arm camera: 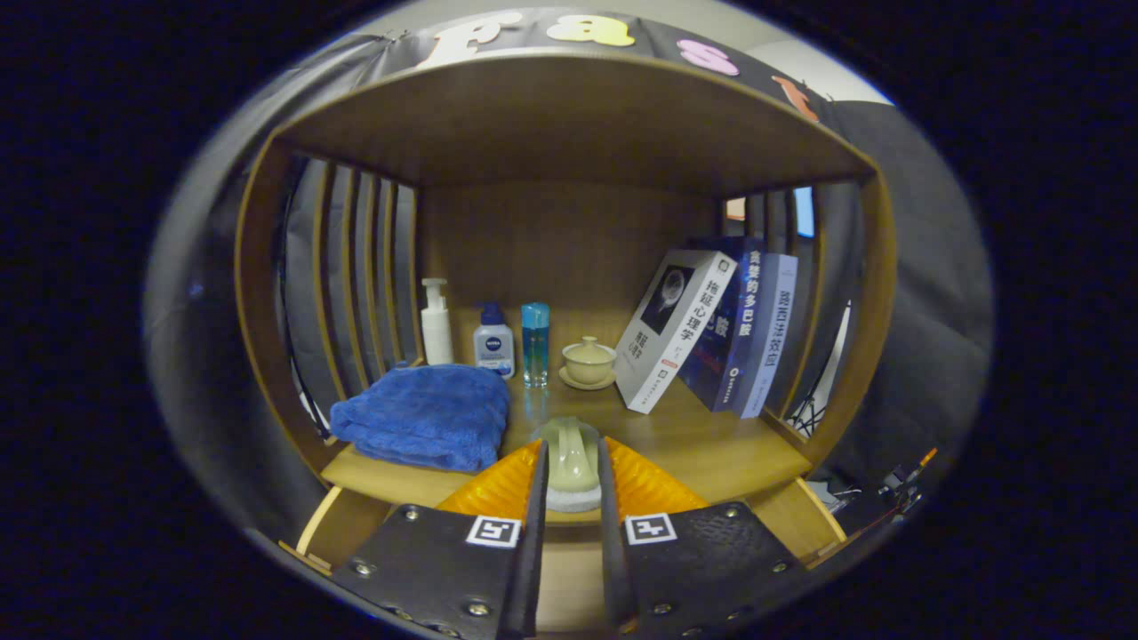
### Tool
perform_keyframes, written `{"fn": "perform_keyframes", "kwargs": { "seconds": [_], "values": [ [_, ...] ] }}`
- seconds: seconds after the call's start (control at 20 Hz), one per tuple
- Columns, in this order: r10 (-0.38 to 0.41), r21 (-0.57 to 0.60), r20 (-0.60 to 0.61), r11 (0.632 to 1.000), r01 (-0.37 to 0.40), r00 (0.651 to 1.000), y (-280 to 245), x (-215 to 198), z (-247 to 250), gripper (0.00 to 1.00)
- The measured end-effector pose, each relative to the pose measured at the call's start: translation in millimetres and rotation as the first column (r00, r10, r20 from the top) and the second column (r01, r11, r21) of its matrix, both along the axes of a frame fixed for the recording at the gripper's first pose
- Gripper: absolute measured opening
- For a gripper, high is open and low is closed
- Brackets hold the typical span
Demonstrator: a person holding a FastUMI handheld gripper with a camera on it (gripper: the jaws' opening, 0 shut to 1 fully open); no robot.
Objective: Pull open the drawer, take out the items inside it, and place them on the countertop above the cabinet.
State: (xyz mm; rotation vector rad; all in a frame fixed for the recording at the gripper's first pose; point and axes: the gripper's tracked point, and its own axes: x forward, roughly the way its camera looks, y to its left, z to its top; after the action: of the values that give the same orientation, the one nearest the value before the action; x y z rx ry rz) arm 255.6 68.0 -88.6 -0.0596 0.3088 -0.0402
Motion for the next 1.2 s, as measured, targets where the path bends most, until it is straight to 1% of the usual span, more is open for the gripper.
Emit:
{"fn": "perform_keyframes", "kwargs": {
  "seconds": [0.1, 0.15, 0.2, 0.3, 0.4, 0.5, 0.6, 0.7, 0.85, 1.0, 1.2],
  "values": [
    [0.001, -0.015, 0.035, 1.000, 0.000, 0.999, -3.0, -31.3, 3.4, 0.29],
    [0.003, -0.022, 0.053, 1.000, -0.002, 0.999, -3.5, -44.4, 1.7, 0.34],
    [0.006, -0.025, 0.071, 1.000, -0.005, 0.997, -4.5, -59.4, 0.6, 0.34],
    [0.014, -0.021, 0.113, 1.000, -0.012, 0.993, -5.6, -85.3, -1.3, 0.43],
    [-0.010, -0.008, 0.129, 1.000, 0.011, 0.992, -13.7, -113.1, -9.9, 0.44],
    [-0.021, -0.019, 0.141, 1.000, 0.024, 0.990, -20.7, -137.9, -20.5, 0.70],
    [-0.030, -0.015, 0.161, 0.999, 0.033, 0.986, -25.4, -154.0, -32.1, 0.96],
    [-0.025, 0.012, 0.160, 1.000, 0.023, 0.987, -25.5, -167.4, -47.4, 0.98],
    [-0.028, 0.019, 0.143, 0.999, 0.026, 0.989, -31.1, -178.1, -68.0, 0.98],
    [-0.015, 0.038, 0.131, 0.999, 0.010, 0.991, -27.8, -178.0, -85.1, 0.98],
    [0.013, 0.029, 0.099, 0.999, -0.016, 0.995, -21.4, -176.7, -111.4, 0.98]
  ]
}}
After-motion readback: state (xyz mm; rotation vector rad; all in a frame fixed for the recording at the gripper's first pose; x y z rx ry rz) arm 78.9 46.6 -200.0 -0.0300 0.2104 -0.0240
